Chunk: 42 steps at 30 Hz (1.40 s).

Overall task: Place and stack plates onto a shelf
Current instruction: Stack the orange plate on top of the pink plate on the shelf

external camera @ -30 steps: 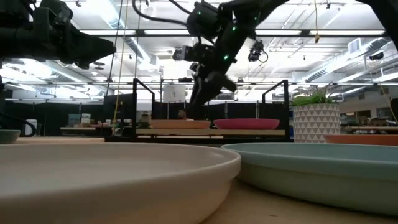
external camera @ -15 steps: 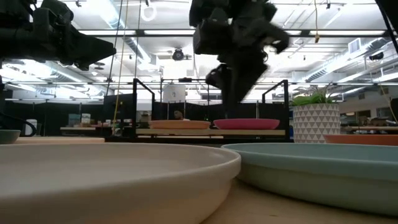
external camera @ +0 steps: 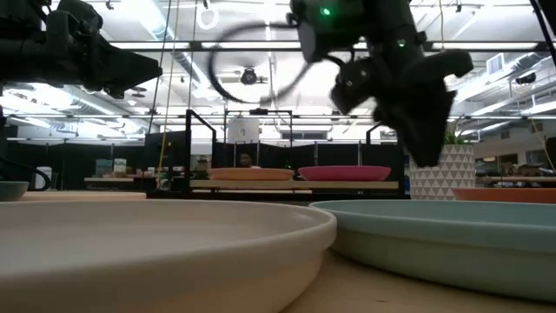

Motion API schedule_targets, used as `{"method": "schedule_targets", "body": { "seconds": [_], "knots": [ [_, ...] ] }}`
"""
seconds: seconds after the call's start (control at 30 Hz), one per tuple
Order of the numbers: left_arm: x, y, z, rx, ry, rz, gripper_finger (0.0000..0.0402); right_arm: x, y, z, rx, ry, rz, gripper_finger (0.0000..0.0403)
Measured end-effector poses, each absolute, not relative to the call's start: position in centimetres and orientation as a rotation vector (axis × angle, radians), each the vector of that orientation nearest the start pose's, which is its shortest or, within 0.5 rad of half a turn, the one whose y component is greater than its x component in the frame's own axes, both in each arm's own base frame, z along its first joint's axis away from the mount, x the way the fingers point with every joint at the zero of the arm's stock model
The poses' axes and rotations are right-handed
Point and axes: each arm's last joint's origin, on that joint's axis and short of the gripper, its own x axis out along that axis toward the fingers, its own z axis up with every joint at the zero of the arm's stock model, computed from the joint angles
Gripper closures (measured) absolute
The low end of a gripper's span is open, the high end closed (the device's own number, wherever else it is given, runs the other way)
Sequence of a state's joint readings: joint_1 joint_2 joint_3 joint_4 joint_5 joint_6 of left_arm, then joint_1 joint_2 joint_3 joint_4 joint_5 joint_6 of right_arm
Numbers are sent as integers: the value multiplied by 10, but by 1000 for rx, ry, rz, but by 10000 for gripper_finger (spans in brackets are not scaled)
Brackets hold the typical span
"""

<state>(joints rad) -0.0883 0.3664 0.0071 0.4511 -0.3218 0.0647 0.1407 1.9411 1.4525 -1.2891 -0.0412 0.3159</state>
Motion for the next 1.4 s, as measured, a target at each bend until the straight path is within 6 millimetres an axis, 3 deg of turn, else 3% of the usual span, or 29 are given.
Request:
{"method": "schedule_targets", "body": {
  "seconds": [0.13, 0.23, 0.57, 0.87, 1.13, 1.4],
  "knots": [
    [119, -1, 177, 47, -82, 236, 260, 329, 46, 195, 238, 1856, -273, 224],
    [119, -1, 177, 57, -82, 237, 260, 328, 48, 194, 299, 1871, -262, 224],
    [119, -1, 178, 100, -87, 240, 260, 308, 40, 160, 475, 1986, -275, 224],
    [119, 0, 178, 102, -82, 269, 260, 308, 38, 148, 522, 1944, -262, 229],
    [119, 0, 178, 102, -81, 269, 260, 300, 27, 137, 521, 1960, -297, 297],
    [119, 0, 177, 95, -81, 269, 260, 301, 21, 145, 476, 1985, -287, 375]
  ]
}}
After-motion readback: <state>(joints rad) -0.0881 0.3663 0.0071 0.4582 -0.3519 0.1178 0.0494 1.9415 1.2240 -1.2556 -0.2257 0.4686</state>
